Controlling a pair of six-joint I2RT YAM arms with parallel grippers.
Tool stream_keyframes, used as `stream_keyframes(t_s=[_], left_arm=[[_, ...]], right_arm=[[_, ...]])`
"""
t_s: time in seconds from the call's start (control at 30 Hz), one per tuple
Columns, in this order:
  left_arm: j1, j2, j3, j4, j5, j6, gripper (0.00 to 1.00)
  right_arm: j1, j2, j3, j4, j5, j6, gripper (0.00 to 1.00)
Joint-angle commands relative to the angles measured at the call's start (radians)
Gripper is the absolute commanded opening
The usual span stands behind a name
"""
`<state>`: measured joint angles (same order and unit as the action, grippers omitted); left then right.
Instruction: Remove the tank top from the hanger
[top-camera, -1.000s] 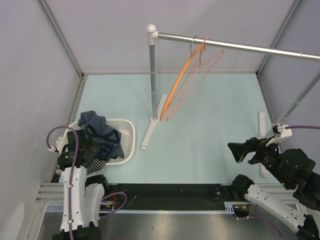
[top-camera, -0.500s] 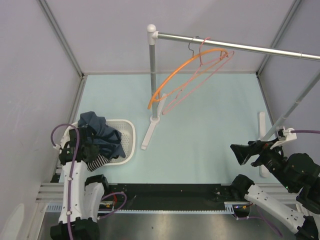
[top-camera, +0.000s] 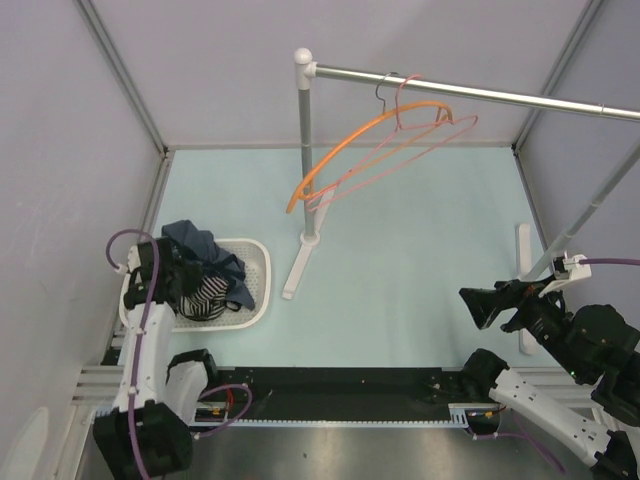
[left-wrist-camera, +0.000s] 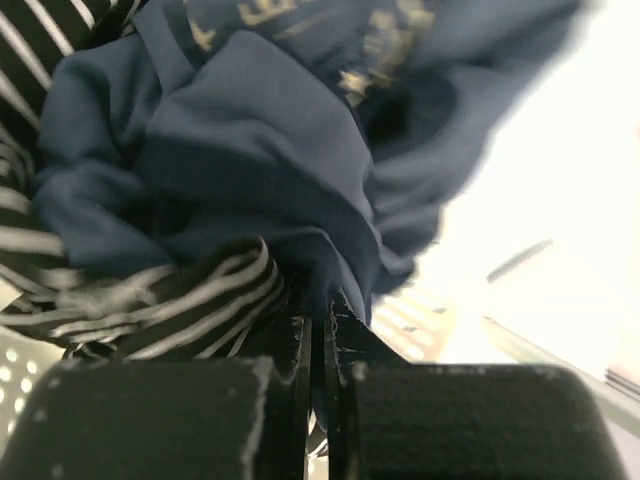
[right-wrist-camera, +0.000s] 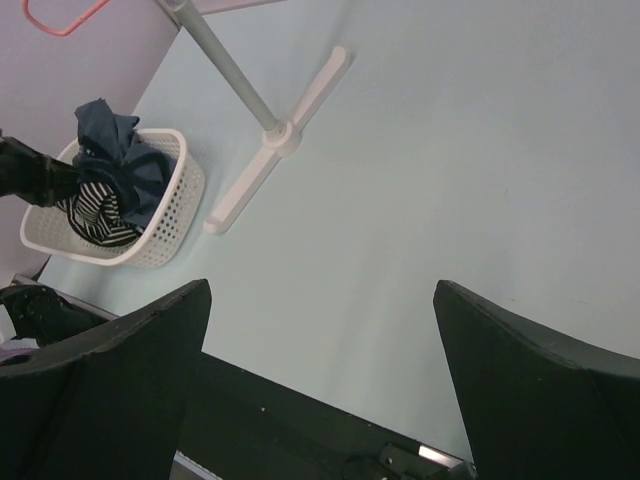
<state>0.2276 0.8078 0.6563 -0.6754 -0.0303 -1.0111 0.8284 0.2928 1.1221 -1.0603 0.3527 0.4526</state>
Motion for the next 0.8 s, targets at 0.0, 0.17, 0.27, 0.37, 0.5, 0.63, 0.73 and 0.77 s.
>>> stream_keyframes(t_s=[0.0, 0.17, 0.27, 0.37, 0.5, 0.63, 0.73, 0.77], left_arm=[[0.012, 0.111, -0.06, 0.105, -0.008, -0.044, 0.0], [0.012, 0.023, -0.034, -0.004, -0.114, 0.003, 0.45], [0.012, -0.1, 0.066, -0.11, -0.213, 0.049, 0.98], [0.012, -0.127, 0.201, -0.232, -0.247, 0.098, 0.99], [0.003, -0.13, 0.319, -0.274, -0.185, 0.152, 0.99], [-0.144, -0.145, 0.336, -0.224, -0.155, 0.152, 0.99], [-0.429, -0.122, 0.287, -0.153, -0.232, 0.128, 0.99], [-0.593, -0.11, 0.269, -0.106, -0.285, 0.135, 0.99]], right_arm=[[0.005, 0.012, 0.002, 0.037, 0.0, -0.005, 1.0], [0.006, 0.006, -0.01, 0.039, -0.006, 0.012, 1.0], [0.005, 0.012, -0.048, 0.068, -0.032, 0.031, 1.0], [0.005, 0.031, -0.094, 0.103, -0.057, 0.058, 1.0], [0.006, 0.078, -0.137, 0.154, -0.095, 0.118, 1.0], [0.005, 0.134, -0.206, 0.244, -0.142, 0.193, 1.0], [0.005, 0.157, -0.254, 0.307, -0.147, 0.268, 1.0], [0.005, 0.16, -0.286, 0.324, -0.143, 0.284, 1.0]])
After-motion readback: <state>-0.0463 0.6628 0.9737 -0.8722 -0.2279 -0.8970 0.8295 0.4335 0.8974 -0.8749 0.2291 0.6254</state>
